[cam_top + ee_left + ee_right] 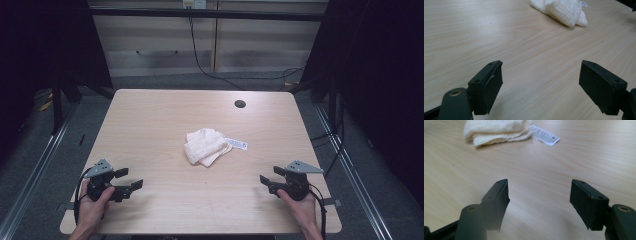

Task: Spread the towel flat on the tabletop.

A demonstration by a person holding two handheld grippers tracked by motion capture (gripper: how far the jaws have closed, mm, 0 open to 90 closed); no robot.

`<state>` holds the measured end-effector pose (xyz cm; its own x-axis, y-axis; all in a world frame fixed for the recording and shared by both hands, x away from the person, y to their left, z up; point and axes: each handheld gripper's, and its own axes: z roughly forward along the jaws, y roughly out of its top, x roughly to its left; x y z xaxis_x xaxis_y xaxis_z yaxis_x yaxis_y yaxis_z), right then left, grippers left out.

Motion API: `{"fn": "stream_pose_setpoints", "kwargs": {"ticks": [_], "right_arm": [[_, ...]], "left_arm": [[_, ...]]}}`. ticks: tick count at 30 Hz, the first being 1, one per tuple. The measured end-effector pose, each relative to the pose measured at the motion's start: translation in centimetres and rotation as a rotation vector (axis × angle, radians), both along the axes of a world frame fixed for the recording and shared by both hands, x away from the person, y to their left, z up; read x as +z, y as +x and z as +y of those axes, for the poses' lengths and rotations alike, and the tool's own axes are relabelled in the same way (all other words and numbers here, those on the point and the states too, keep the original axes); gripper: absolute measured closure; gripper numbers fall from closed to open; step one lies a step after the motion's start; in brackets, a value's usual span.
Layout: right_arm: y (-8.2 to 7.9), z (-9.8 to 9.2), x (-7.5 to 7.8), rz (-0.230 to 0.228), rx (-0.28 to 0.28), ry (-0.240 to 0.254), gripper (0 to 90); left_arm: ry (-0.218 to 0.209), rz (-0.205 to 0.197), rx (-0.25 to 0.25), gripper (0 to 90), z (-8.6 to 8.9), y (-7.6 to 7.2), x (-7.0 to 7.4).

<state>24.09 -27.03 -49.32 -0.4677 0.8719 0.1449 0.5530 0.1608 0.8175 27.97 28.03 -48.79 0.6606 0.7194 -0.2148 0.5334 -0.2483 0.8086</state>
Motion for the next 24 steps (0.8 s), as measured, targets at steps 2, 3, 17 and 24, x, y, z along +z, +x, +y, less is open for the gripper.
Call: {"fn": "stream_pose_setpoints", "kwargs": {"ticks": [2,3,17,24], "right_arm": [[-0.1,0.1,0.0,0.021,0.015,0.014,29.3],[-0.2,0.2,0.0,0.018,0.020,0.014,29.2],[-0.1,1.1,0.9,0.033,0.113,0.041,34.7],[0.8,2.0,1.2,0.083,0.139,0.070,32.8]], "left_arm": [[0.001,-0.001,0.000,18.7,-0.1,0.0,0.0],[0.001,-0.001,0.000,18.3,-0.1,0.0,0.0],[-0.002,-0.027,-0.020,16.8,-0.4,-0.3,0.3],[0.004,-0.035,-0.040,16.6,-0.9,0.1,0.3]]}}
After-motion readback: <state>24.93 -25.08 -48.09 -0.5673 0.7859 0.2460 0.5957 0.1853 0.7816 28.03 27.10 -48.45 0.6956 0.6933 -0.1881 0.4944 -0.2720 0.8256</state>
